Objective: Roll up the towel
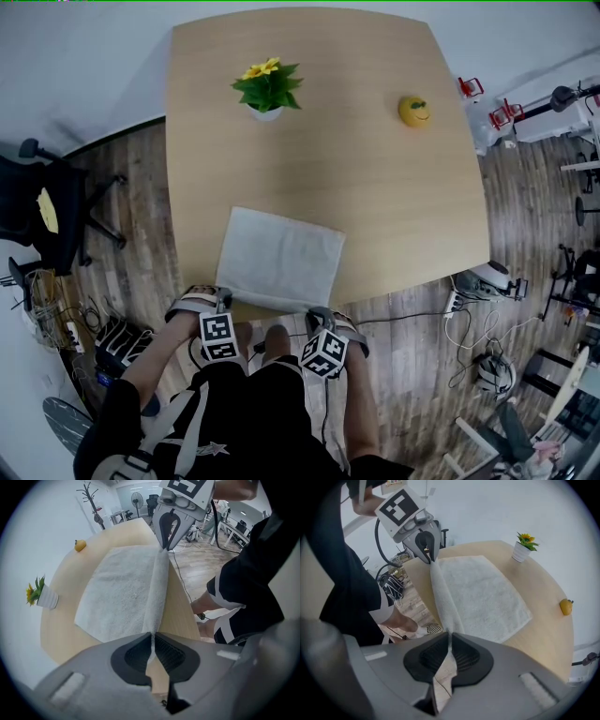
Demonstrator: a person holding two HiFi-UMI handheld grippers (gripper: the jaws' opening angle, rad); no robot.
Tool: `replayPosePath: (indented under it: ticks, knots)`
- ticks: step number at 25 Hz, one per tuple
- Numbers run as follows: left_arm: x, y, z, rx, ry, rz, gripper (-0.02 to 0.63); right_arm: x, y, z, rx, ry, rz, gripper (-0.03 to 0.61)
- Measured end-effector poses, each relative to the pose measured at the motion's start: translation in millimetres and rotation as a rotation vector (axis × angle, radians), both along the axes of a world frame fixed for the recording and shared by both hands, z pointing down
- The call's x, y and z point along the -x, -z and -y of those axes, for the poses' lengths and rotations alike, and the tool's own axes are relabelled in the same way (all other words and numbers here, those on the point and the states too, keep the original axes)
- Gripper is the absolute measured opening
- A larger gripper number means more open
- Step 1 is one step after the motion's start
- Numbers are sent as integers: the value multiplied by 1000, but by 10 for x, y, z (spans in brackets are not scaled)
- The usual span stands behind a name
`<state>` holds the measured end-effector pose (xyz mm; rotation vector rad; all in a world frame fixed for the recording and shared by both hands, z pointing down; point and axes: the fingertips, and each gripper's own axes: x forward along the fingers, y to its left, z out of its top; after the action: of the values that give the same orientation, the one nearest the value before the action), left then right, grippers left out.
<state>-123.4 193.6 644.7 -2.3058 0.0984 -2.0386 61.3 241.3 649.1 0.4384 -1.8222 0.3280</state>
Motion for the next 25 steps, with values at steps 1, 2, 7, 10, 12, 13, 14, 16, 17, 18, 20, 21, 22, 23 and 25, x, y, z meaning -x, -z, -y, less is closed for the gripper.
replayPosePath:
  ticks: [1, 2, 7, 10, 12, 13, 14, 16, 17, 18, 20, 21, 22, 23, 25]
  knots:
    - [-1, 11, 16, -4, -1, 1, 35, -1, 14, 14, 0, -7, 5, 31]
    - [-3, 22, 33, -10, -1, 1, 35, -1, 30, 28, 0, -13, 10, 31]
    - [-14, 53, 123, -27, 1, 2, 38, -10, 92, 113, -3, -30, 26, 34]
    - [-27, 67, 181, -32, 7, 0, 38, -25, 102, 168, -5, -38, 31, 37]
    - [-41, 83, 227, -41, 10, -4, 38, -35, 102, 194, -4, -41, 31, 38]
    - [-46, 90, 252, -46, 11, -6, 38, -38, 101, 204, -2, -42, 31, 38]
    - [-49, 96, 278, -51, 12, -8, 38, -39, 100, 214, -1, -44, 31, 38]
    - [-53, 99, 322, -58, 13, -9, 38, -40, 98, 235, 1, -47, 31, 38]
    - [-54, 97, 340, -60, 12, -8, 39, -41, 96, 247, 2, -49, 31, 38]
    - [-56, 93, 354, -60, 12, -8, 40, -42, 94, 258, 2, -51, 32, 38]
    - [-66, 84, 381, -60, 10, -7, 39, -48, 90, 282, 3, -55, 33, 40]
    - [-71, 78, 397, -60, 9, -7, 40, -53, 87, 298, 4, -57, 33, 40]
    - [-75, 70, 413, -59, 9, -7, 39, -57, 83, 316, 4, -59, 34, 40]
    - [-78, 63, 428, -59, 9, -8, 40, -61, 78, 333, 4, -62, 35, 41]
    - [-82, 50, 453, -58, 9, -10, 40, -65, 72, 367, 2, -68, 37, 41]
